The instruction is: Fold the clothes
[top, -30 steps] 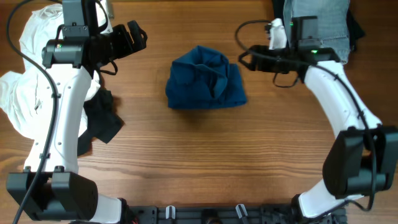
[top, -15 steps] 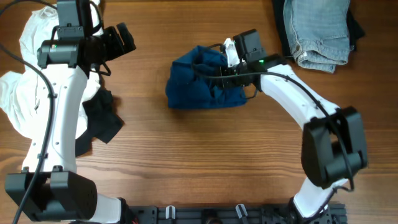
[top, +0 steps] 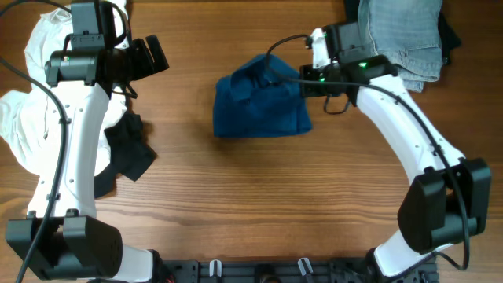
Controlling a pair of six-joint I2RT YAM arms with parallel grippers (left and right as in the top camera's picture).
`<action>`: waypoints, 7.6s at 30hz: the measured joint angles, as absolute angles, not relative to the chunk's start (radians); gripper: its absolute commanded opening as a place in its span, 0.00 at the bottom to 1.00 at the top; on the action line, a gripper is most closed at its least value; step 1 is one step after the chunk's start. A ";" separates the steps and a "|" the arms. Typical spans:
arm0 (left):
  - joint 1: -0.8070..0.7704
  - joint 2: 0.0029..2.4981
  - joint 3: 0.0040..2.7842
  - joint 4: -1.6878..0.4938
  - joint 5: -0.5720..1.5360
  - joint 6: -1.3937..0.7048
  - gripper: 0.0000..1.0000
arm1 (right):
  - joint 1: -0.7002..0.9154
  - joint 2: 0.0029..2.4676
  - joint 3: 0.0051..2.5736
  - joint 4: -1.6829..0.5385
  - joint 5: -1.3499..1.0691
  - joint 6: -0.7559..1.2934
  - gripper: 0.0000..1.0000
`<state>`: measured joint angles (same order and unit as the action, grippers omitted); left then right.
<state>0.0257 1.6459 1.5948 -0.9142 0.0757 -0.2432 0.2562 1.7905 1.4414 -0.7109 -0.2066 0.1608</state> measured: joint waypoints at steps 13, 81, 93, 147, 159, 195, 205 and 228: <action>0.026 1.646 1.595 -0.914 0.075 -0.236 1.00 | 0.207 2.016 1.441 -0.736 -0.217 0.125 0.04; 0.082 1.646 1.595 -0.981 -0.003 -0.229 1.00 | 0.222 1.938 1.429 -0.894 -0.361 -0.123 0.04; 0.082 1.646 1.595 -0.981 -0.003 -0.229 1.00 | 0.199 1.991 1.480 -0.987 -0.364 -0.040 0.65; 0.082 1.657 1.595 -0.984 -0.003 -0.229 1.00 | 0.186 2.306 1.515 -0.512 -0.938 0.155 0.04; 0.082 1.657 1.595 -0.984 -0.003 -0.229 1.00 | 0.184 1.916 1.515 -0.394 -0.887 0.400 0.04; 0.082 1.657 1.595 -0.955 -0.003 -0.229 1.00 | -0.289 1.870 1.514 0.318 -0.461 1.021 0.04; 0.082 1.657 1.595 -0.953 -0.003 -0.229 1.00 | -0.315 2.065 1.513 0.572 -0.436 1.055 0.04; 0.082 1.658 1.595 -0.912 0.023 -0.229 1.00 | -0.371 2.173 1.531 0.208 -0.486 0.949 0.20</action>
